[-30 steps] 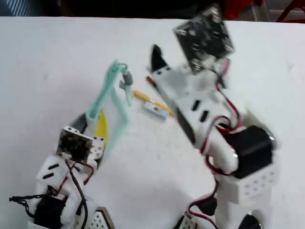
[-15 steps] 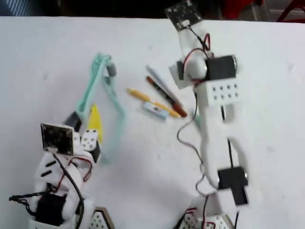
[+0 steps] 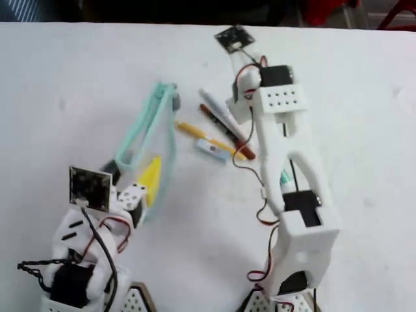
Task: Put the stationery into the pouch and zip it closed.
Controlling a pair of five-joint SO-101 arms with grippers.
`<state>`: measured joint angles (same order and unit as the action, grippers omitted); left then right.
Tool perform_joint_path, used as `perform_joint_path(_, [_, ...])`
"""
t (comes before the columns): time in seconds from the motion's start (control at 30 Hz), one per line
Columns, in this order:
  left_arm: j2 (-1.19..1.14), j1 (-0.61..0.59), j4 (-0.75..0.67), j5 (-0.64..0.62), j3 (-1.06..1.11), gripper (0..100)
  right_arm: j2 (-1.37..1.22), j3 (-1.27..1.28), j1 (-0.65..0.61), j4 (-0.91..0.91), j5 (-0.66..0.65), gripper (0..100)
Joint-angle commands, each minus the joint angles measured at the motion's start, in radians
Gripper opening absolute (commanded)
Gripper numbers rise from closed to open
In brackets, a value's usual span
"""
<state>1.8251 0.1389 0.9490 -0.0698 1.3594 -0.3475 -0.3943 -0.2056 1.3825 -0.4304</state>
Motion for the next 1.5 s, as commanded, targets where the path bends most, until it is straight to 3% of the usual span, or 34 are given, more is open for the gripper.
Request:
perform_joint_path(0.0, [-0.001,-0.002,0.006,-0.011,-0.006,21,-0.019,-0.06,-0.019,-0.028,-0.012,14.2])
perform_joint_path(0.2, [-0.001,-0.001,-0.026,0.074,0.044,20,-0.162,-0.196,-0.027,-0.03,-0.014,17.2])
perform_joint_path(0.43, [-0.001,-0.001,-0.121,0.08,0.086,4,-0.44,-0.394,-0.022,-0.025,-0.002,17.2])
perform_joint_path(0.7, [-0.001,-0.001,-0.121,0.08,0.087,6,-0.613,-0.597,-0.03,-0.007,0.028,15.1])
perform_joint_path(1.3, [-0.001,0.004,-0.121,0.08,0.086,6,-0.802,-0.796,-0.008,-0.01,0.023,14.6])
perform_joint_path(1.47, [-0.001,0.002,-0.121,0.08,0.086,6,-0.816,-0.796,0.001,-0.015,0.025,2.6])
